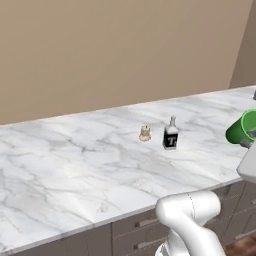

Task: Open the cabinet directly in front. Then move the liquor and the cup to the dining counter with the candle on it.

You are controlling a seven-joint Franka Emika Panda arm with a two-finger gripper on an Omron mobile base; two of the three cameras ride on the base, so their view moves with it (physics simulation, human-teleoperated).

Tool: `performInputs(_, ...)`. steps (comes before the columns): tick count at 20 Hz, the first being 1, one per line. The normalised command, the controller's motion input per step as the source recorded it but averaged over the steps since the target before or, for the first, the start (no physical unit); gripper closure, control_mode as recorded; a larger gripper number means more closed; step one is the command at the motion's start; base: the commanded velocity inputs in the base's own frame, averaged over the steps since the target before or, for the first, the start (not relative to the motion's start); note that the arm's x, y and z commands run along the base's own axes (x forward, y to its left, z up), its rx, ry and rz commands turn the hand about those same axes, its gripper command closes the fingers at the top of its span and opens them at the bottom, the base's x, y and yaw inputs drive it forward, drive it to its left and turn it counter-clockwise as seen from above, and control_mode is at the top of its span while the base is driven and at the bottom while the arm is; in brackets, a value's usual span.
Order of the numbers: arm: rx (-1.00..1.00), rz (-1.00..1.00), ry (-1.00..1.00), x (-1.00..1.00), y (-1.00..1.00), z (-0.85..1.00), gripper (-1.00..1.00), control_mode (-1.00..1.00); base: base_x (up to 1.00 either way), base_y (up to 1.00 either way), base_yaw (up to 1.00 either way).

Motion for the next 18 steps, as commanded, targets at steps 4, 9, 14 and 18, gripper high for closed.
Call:
performInputs(4, 0.0, 0.0, 0.0, 0.0, 0.0, 0.0, 1.0, 1.0, 0.53, 0.0, 0.21)
performInputs(9, 0.0, 0.0, 0.0, 0.0, 0.0, 0.0, 1.0, 1.0, 0.54, 0.0, 0.23)
performInputs(14, 0.0, 0.0, 0.0, 0.0, 0.0, 0.0, 1.0, 1.0, 0.6, 0.0, 0.24)
performInputs(18, 0.0, 0.0, 0.0, 0.0, 0.0, 0.0, 1.0, 1.0, 0.46, 0.0, 0.19)
